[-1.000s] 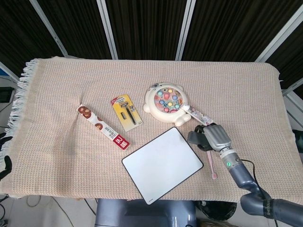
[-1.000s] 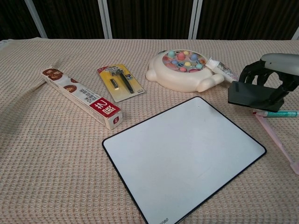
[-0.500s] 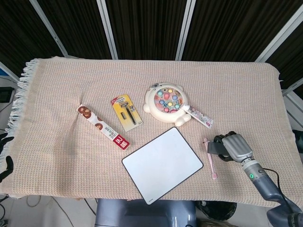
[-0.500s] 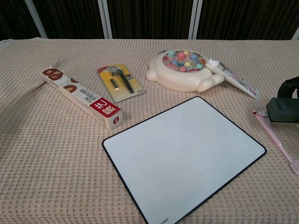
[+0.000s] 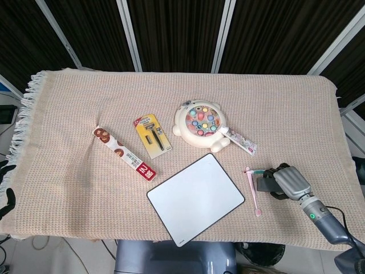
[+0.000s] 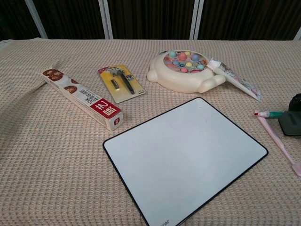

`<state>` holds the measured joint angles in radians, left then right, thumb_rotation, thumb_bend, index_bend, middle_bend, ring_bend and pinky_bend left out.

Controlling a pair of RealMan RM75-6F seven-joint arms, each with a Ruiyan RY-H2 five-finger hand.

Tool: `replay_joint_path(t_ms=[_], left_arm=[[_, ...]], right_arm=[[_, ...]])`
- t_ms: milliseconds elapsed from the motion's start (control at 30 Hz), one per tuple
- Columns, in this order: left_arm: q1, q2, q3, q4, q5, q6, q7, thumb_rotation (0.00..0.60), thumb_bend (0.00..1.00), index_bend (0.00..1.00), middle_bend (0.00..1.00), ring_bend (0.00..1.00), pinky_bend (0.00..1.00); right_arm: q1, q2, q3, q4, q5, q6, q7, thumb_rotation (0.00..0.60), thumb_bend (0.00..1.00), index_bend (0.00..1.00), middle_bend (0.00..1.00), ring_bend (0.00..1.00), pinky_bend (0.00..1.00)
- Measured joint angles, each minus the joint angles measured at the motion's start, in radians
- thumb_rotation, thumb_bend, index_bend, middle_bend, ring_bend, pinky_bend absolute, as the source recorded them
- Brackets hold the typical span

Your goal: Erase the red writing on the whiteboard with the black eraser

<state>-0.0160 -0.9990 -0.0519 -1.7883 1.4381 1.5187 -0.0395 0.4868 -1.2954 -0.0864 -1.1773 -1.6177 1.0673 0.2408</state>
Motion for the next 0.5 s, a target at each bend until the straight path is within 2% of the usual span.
replay_joint_path(t_ms=[200, 333, 433, 500], left_arm=[[-0.001, -0.001, 0.0, 0.001, -0.002, -0.003, 0.003, 0.6, 0.63, 0.19, 0.08, 0.02, 0.07], [-0.001, -0.002, 0.001, 0.001, -0.002, -0.004, 0.006, 0.6, 0.63, 0.19, 0.08, 0.02, 0.07], [0.0, -0.001, 0.001, 0.002, -0.007, -0.005, 0.006, 0.6, 0.63, 0.19, 0.08, 0.02, 0.07], [0.0, 0.0, 0.0, 0.001, -0.008, -0.005, 0.004, 0.6, 0.63, 0.19, 0.08, 0.02, 0.07]], right_arm=[[-0.002, -0.005, 0.005, -0.002, 0.017, -0.011, 0.015, 0.6, 0.29, 0.22, 0.29, 0.27, 0.17], [0.005, 0.023, 0.004, -0.042, 0.034, -0.055, 0.009, 0.6, 0.18, 0.03, 0.1, 0.11, 0.14], [0.016, 0.057, -0.002, -0.083, 0.051, -0.113, -0.017, 0.6, 0.12, 0.0, 0.01, 0.04, 0.14], [0.021, 0.079, -0.002, -0.119, 0.068, -0.142, -0.038, 0.6, 0.12, 0.0, 0.0, 0.03, 0.14]])
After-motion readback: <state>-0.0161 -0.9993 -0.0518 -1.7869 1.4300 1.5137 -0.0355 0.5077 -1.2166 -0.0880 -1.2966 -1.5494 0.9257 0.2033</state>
